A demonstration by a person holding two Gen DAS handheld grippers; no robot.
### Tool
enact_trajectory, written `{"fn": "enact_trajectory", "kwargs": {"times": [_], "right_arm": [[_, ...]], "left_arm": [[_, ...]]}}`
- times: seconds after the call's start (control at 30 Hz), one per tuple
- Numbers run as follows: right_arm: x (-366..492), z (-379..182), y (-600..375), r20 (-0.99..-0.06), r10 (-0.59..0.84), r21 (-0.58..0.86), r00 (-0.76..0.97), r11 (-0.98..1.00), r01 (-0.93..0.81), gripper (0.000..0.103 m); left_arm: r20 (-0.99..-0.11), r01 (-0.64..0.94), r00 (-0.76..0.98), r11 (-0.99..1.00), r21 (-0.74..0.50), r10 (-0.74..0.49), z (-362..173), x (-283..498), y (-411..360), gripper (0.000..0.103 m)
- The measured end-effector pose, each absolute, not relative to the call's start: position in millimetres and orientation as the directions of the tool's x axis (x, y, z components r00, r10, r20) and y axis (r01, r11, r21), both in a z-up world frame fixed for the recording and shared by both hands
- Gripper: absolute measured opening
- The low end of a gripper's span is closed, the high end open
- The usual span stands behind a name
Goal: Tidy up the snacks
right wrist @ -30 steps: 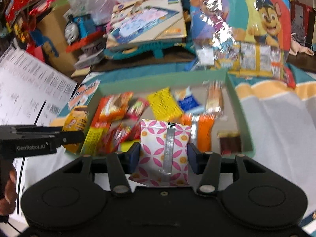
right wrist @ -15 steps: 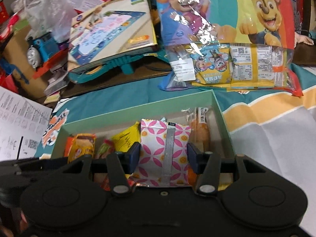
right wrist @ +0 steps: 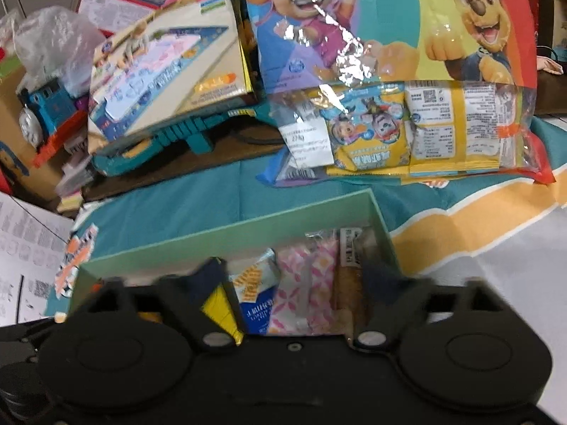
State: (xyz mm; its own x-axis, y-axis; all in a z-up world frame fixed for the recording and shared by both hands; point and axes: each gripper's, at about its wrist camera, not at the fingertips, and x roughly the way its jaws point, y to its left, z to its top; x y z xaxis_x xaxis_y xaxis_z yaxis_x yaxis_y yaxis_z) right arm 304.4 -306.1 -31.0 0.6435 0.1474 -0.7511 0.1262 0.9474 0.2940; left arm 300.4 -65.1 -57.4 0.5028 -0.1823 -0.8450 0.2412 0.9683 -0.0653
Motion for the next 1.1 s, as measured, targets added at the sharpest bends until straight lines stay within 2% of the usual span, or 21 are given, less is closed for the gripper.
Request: {"fn": "enact_trajectory", "kwargs": {"times": [0.03, 0.47, 0.8, 0.97, 1.1], "right_arm": [[302, -30, -306, -0.747, 0.156, 0.304, 0.647, 0.945, 0.123, 0.103], [257, -15, -304, -0.757, 0.195, 0.343, 0.624, 0.931, 0.125, 0.103], [190, 13, -286, -0.764, 0.210, 0.322, 0.610, 0.943, 0.080, 0.103], [155, 23, -277, -0.771, 0.194, 0.294, 0.606, 0.953, 0.069, 0.103], [129, 28, -271, -0.775, 0.166, 0.251, 0.610, 0.966, 0.056, 0.103]], "left_arm": [[-0.838, 0.241, 0.517, 0.969, -0.054, -0.175, -55, 298, -66, 0.103], [-0.836, 0.214, 0.518, 0.974, -0.077, -0.180, -33, 269, -53, 0.103], [-0.764, 0.238, 0.614, 0.969, -0.063, -0.200, 0, 199, -40, 0.103], [-0.754, 0.221, 0.639, 0.975, -0.010, -0.152, 7, 163, -30, 0.103], [-0.762, 0.192, 0.633, 0.981, -0.021, -0.140, 8, 142, -14, 0.103]]}}
